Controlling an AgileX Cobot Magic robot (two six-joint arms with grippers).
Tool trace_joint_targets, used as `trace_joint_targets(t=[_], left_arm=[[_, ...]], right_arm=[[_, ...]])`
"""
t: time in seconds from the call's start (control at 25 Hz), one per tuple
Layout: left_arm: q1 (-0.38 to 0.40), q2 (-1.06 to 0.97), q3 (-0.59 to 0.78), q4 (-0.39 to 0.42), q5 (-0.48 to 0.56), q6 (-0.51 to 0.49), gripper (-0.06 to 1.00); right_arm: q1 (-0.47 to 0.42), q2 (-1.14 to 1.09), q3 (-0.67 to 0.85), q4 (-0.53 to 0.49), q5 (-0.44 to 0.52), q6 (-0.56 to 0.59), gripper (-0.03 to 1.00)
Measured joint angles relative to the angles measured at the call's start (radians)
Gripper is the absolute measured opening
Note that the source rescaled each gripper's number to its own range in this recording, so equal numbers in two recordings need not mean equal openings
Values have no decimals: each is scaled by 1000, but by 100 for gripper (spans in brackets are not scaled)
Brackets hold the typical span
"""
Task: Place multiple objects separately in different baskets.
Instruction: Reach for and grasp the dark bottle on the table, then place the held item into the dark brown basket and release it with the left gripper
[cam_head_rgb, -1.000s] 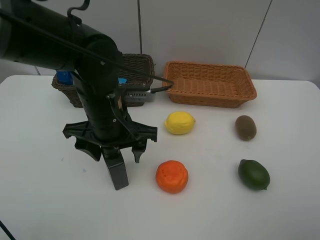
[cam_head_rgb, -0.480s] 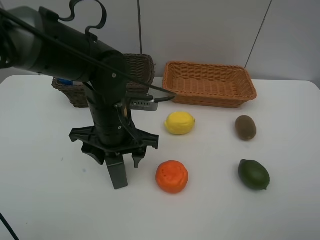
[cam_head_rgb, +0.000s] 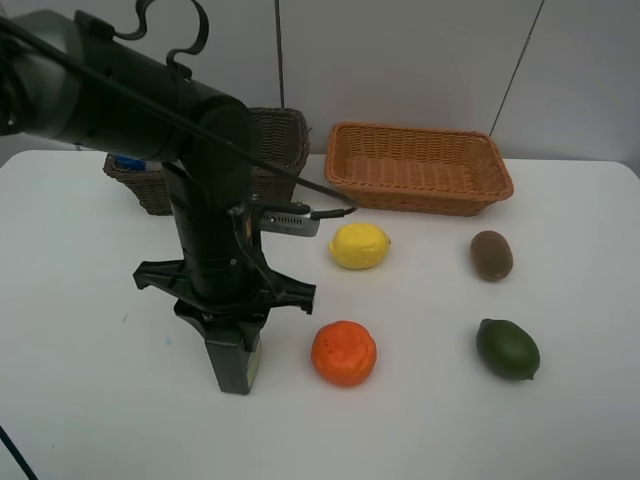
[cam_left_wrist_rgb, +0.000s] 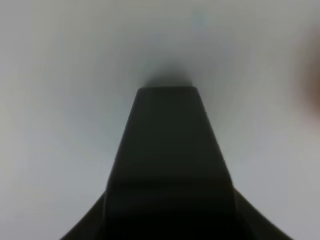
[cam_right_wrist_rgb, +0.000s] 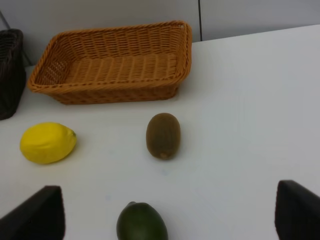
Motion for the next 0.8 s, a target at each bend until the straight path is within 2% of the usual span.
trace_joint_targets(t=[0.12,0.24,0.4,0.56,0.8], left_arm=[[4,-62,-40,-4,22,23,13],[42,-135,-169,-5,21,74,13],[175,-137,-379,43,1,145,13],[327,-62,-536,82,-79,216,13],[491,99,-604,92,-244,294,13]], right_arm=[[0,0,0,0,0,0,100],[0,0,0,0,0,0,100],[0,0,0,0,0,0,100],[0,0,0,0,0,0,100],[0,0,0,0,0,0,100]])
